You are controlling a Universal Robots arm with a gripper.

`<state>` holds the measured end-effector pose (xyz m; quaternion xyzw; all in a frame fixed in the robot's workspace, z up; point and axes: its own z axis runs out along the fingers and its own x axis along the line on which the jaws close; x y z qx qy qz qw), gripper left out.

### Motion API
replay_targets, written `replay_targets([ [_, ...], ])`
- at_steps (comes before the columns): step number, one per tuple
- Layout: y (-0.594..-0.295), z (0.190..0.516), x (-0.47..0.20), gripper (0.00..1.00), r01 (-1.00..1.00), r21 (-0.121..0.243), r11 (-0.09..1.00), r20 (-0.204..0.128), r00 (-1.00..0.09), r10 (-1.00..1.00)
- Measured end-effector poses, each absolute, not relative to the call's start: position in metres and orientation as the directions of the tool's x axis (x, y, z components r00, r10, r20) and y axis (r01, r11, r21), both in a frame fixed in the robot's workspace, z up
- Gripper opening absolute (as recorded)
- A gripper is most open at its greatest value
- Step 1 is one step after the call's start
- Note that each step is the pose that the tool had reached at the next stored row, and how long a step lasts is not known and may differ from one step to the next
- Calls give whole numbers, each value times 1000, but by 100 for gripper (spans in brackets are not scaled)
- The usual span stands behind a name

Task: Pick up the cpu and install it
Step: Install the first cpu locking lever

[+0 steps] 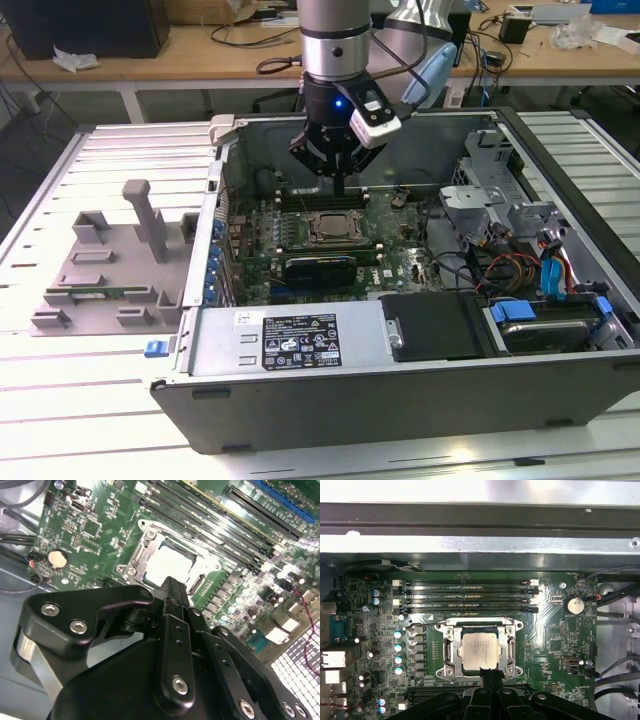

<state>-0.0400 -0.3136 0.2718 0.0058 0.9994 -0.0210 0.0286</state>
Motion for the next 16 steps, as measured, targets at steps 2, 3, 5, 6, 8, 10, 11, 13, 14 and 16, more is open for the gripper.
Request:
replay_targets([
  [2,-314,272,-50,11,13,-42,999,-57,-998,11],
  [3,-314,272,-52,11,13,-42,999,-57,-998,10],
  [5,-314,272,-61,11,13,-42,999,-57,-998,11],
  [6,-314,272,-67,11,13,-42,999,-57,-998,10],
  [8,-314,272,-77,11,13,-42,999,-57,-998,10],
  [10,-314,272,-83,11,13,-42,999,-57,-998,11],
  [11,-314,272,-87,11,13,-42,999,-57,-998,10],
  [13,-314,272,-93,11,13,-42,999,-57,-998,11],
  [14,-314,271,-97,11,13,-42,999,-57,-998,11],
  [16,-314,271,-104,11,13,-10,1000,-57,-998,12],
])
